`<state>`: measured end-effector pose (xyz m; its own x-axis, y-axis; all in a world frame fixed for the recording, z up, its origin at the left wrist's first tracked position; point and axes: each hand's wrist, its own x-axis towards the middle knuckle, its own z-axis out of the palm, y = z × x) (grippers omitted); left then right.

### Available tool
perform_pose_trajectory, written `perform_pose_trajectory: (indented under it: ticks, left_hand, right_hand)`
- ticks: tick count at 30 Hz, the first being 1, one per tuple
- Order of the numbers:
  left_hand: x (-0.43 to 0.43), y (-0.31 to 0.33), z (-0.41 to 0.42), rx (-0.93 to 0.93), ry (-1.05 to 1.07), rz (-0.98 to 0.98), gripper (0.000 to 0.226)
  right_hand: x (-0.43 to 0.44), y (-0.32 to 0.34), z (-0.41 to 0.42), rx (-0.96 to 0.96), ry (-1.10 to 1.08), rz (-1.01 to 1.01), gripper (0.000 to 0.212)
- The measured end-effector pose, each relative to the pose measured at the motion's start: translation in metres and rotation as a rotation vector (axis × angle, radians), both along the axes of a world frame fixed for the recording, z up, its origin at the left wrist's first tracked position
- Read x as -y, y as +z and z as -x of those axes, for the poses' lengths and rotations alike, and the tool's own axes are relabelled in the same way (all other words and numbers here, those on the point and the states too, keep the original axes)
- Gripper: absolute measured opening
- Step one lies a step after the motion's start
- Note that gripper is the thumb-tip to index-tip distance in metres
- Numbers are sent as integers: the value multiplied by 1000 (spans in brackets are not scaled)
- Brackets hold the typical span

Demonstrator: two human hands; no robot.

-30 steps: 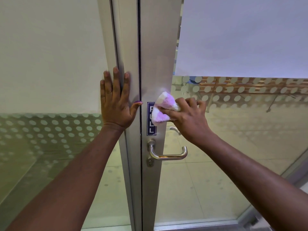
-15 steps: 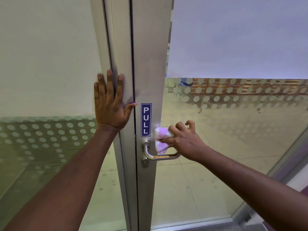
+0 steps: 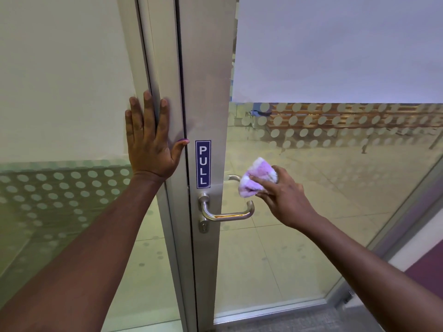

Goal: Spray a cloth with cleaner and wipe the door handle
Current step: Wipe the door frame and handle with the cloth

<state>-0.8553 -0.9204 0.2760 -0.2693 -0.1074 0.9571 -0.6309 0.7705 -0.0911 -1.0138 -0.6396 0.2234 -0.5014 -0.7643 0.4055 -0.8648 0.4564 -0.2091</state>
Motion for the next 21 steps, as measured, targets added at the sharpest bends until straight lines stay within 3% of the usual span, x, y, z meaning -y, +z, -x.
perform_pose_trajectory:
  ticks: [4,11,14,17,21]
  left_hand:
    - [0,1,0,-11,-1,15,81]
    - [-5,2,-1,-12,-4,23,81]
    - [-6,3,-2,-9,11,26,81]
    - [-6,3,-1,-6,16,26,82]
    - [-6,2,-1,-6,19,20,82]
  right_hand:
    - [-8,-21,-8,158,-17,97,37]
    - [5,-64,-25,271,-64,300,28]
    - [11,-73,-35,383,31,468,32]
    - [17,-84,-45,544,24,468,49]
    - [23,-94,-56,555,28,589,52]
